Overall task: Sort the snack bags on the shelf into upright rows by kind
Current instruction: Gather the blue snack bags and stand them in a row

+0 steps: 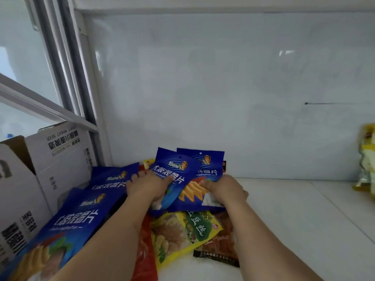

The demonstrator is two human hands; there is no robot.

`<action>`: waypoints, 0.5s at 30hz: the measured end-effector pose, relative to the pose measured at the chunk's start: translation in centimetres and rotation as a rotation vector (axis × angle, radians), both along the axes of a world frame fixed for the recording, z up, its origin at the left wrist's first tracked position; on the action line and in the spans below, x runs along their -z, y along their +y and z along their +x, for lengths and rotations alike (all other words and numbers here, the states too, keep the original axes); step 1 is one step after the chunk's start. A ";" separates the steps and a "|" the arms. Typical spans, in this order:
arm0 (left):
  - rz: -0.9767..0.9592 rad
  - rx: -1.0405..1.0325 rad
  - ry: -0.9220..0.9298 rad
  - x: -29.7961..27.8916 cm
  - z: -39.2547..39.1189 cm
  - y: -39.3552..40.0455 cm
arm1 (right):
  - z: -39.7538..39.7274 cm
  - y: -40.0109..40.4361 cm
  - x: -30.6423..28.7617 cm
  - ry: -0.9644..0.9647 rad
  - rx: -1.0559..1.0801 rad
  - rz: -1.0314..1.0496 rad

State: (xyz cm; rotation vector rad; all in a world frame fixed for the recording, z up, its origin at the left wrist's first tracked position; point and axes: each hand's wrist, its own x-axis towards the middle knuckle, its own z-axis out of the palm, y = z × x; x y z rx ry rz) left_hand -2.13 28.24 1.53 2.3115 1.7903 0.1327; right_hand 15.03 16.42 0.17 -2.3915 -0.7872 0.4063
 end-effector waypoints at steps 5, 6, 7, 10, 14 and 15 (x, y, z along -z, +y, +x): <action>-0.015 0.047 -0.055 0.2 1.5 -0.8 | 1.0 -0.9 -0.5 0.094 -0.021 0.073; -0.025 0.034 -0.060 0.2 1.6 -0.8 | 1.2 -0.8 -0.3 0.116 -0.029 0.103; -0.042 0.018 -0.058 0.1 1.6 -0.7 | 1.6 -0.6 0.2 0.140 -0.035 0.148; -0.062 -0.004 -0.044 0.0 1.5 -0.8 | 2.4 -1.1 0.9 0.232 -0.014 0.289; 0.010 0.044 0.011 -0.5 1.4 -2.2 | 3.0 -2.7 0.8 0.297 -0.018 0.426; 0.029 0.048 0.007 -0.6 1.4 -2.5 | 3.2 -2.9 0.7 0.298 -0.023 0.448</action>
